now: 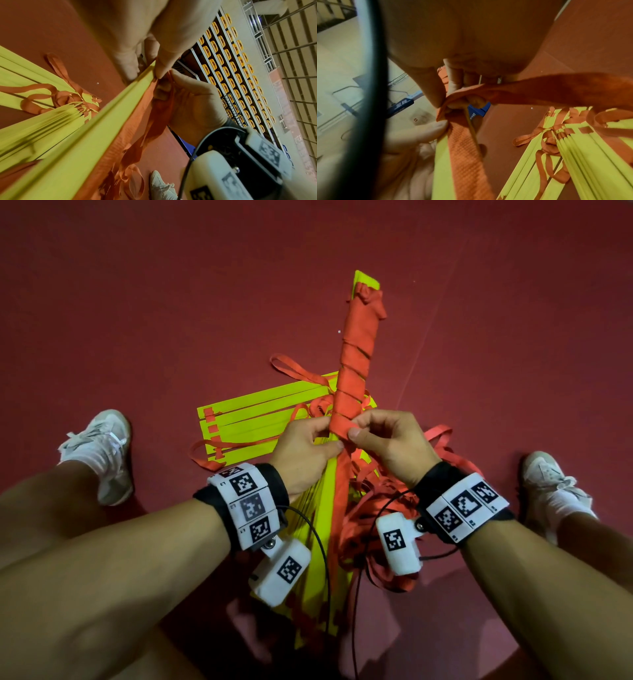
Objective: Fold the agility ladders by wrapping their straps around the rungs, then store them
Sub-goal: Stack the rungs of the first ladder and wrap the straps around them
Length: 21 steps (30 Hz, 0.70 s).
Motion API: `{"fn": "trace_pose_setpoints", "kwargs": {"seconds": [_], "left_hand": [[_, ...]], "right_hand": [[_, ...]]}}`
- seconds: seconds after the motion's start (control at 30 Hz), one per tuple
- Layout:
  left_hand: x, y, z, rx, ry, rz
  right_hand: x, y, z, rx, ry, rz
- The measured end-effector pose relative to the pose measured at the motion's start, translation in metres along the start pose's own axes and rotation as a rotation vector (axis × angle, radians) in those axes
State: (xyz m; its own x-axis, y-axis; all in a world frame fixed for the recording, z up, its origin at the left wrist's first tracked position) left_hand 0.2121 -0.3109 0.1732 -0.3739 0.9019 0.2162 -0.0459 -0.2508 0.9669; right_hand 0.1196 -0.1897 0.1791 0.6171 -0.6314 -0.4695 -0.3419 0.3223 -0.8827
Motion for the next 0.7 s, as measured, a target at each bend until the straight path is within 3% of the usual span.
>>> {"fn": "trace_pose_setpoints", "kwargs": {"seconds": [0.2, 0.4, 0.7], "left_hand": [[-0.004, -0.001, -0.006, -0.020, 0.029, 0.073], [-0.010, 0.002, -0.010, -0.055, 0.103, 0.254], [-0.006, -0.003, -0.007, -0.089, 0.153, 0.247]], "right_hand": [[-0.005, 0.013, -0.002, 0.022, 0.036, 0.216], [-0.002, 0.016, -0.003, -0.011, -0.001, 0.154], [0.001, 0.006, -0.002, -0.070, 0.010, 0.024]]}}
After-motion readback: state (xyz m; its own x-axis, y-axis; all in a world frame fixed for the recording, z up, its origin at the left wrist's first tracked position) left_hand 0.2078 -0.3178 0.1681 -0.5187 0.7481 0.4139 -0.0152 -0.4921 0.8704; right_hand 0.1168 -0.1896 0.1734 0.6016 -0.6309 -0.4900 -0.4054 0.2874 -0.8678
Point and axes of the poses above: each hand's wrist, its own z-axis away from the middle knuckle, its own x-axis out of the palm, y = z × x, the point moved 3 cm from there along -z, towards the middle knuckle, and after that the axes turned 13 degrees about z, right-handed, at the moved point
